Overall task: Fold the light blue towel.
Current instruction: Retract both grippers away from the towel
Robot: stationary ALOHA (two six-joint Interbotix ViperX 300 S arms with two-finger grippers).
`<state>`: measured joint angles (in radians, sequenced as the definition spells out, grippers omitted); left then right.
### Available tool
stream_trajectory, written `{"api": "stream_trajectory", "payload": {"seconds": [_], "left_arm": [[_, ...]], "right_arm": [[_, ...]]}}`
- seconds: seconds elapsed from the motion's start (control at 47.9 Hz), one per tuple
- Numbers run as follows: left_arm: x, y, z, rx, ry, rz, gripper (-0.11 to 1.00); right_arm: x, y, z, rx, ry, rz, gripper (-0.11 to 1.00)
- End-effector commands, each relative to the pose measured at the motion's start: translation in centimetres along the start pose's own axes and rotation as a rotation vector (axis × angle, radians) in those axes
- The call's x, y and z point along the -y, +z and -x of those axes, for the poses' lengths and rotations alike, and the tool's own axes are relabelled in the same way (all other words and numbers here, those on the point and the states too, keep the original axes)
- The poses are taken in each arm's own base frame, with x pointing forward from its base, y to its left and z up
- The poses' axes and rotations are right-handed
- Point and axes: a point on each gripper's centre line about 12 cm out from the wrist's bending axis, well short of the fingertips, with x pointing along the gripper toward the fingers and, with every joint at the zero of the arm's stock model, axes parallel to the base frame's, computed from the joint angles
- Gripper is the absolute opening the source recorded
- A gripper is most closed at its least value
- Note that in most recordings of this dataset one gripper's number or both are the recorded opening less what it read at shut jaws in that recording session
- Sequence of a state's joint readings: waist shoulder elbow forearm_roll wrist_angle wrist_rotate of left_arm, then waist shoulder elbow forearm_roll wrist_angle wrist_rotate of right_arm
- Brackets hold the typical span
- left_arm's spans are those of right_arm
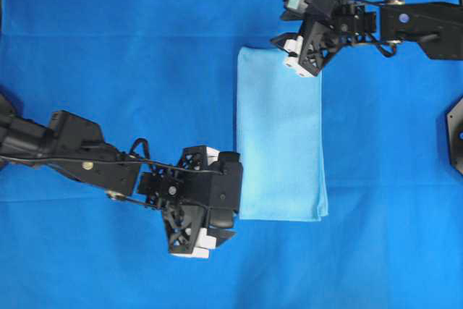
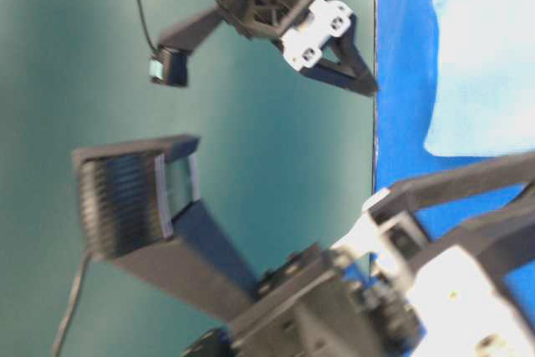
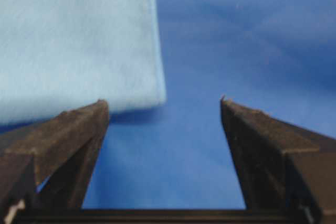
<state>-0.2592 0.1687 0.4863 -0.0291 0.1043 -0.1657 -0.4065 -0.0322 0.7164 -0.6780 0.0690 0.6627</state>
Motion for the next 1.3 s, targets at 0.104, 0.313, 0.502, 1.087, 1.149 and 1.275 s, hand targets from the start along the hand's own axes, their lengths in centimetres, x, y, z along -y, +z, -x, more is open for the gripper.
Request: {"api": "stream_trajectory", "payload": {"seconds": [0.104, 0.313, 0.502, 1.087, 1.149, 1.275], "left_arm": [[0.4, 1.7, 4.0, 0.046, -0.010, -0.005, 0.80], [-0.7, 2.1, 6.8, 0.164, -0.008, 0.003, 0.79], [-3.1, 1.7, 8.9, 0.328, 0.020, 0.022, 0.79], [-6.6, -0.1, 13.3, 0.592, 0.092, 0.025, 0.79], [-6.7, 0.1, 13.1, 0.593, 0.095, 0.027, 0.79], [-8.5, 0.8, 12.3, 0.583, 0.141, 0.048, 0.79]], "right_arm": [[-0.7, 1.2, 4.6, 0.109, 0.021, -0.003, 0.63], [-2.2, -0.5, 9.5, 0.187, 0.076, -0.005, 0.63], [-4.0, -2.6, 14.6, 0.295, 0.167, 0.001, 0.63], [-4.2, -6.9, 16.9, 0.342, 0.236, -0.035, 0.63], [-4.2, -6.7, 16.9, 0.347, 0.236, -0.037, 0.63], [-3.5, -6.4, 16.6, 0.343, 0.203, -0.057, 0.63]]}}
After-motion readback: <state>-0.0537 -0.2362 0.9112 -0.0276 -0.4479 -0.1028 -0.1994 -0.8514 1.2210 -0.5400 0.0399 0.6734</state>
